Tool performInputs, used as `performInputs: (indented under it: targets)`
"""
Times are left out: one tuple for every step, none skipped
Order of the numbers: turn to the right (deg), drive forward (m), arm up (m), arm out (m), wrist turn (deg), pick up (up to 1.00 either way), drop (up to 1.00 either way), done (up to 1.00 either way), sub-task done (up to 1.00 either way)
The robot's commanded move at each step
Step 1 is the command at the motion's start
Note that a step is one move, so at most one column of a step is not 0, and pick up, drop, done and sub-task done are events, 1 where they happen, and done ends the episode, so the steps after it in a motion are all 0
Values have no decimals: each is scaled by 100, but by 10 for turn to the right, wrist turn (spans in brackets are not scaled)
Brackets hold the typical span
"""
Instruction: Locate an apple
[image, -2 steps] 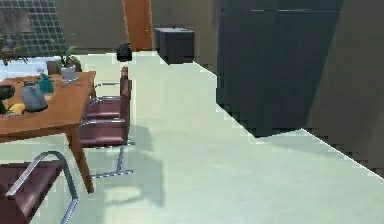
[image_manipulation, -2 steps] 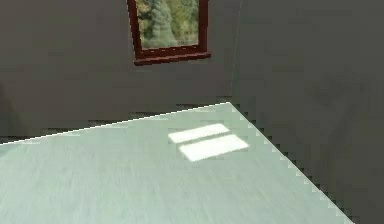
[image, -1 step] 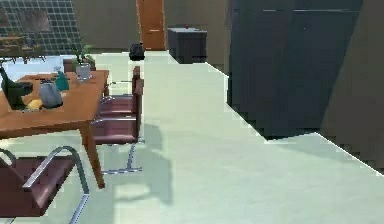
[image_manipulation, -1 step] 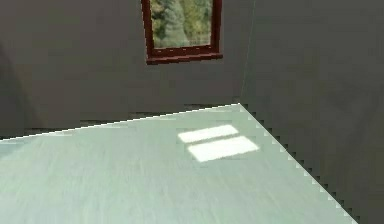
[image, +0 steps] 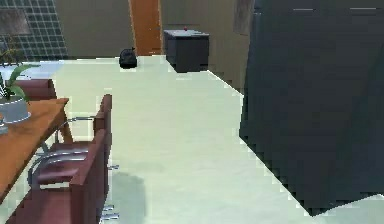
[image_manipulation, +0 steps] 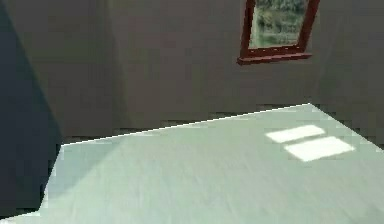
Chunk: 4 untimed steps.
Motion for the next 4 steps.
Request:
performInputs:
  targets:
    - [0, 75, 0, 0, 0, 0, 0, 0, 0]
    - [-360, 0, 0, 0, 0, 0, 0, 0, 0]
    - [0, 5, 0, 0, 0, 0, 0, 0, 0]
    - [240, 0, 0, 0, 0, 0, 0, 0, 0]
